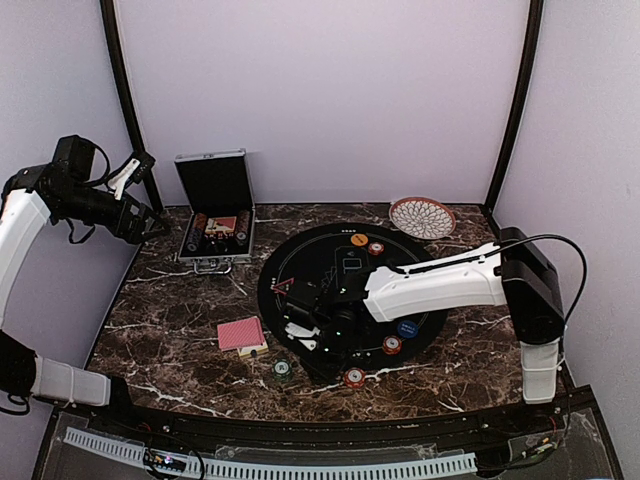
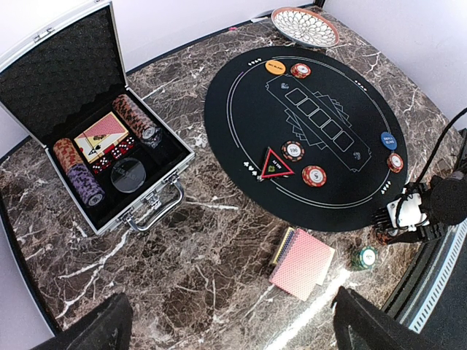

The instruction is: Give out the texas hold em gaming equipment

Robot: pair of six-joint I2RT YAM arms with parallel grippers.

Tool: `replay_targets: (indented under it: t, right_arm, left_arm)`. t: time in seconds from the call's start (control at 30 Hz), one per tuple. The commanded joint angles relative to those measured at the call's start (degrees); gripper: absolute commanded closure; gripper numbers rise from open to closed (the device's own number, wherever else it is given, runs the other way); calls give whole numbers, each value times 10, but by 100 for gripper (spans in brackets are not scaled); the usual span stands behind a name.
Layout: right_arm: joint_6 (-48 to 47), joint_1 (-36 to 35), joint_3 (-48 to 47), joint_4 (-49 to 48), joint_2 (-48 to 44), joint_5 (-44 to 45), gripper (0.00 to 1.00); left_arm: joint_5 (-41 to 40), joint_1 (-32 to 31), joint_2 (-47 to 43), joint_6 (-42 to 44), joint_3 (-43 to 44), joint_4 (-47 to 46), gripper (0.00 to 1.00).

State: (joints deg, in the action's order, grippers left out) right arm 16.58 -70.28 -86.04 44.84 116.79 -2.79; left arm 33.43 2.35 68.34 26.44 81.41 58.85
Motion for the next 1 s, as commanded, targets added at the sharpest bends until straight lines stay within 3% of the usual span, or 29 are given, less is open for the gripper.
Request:
replay_targets:
  t: [0.0,0.57,0.97]
  right_arm:
    - [1,-11,-17,10,-8,3,62]
    - [1,-3,-74,58,-20,43,65]
    - [0,149,-135,63,-29,94,67]
  left_arm:
    - [7,-1,-10,6,16,14,1]
    - [7,-1,-11,6,14,14,1]
    - [8,-1,-12,5,16,16,1]
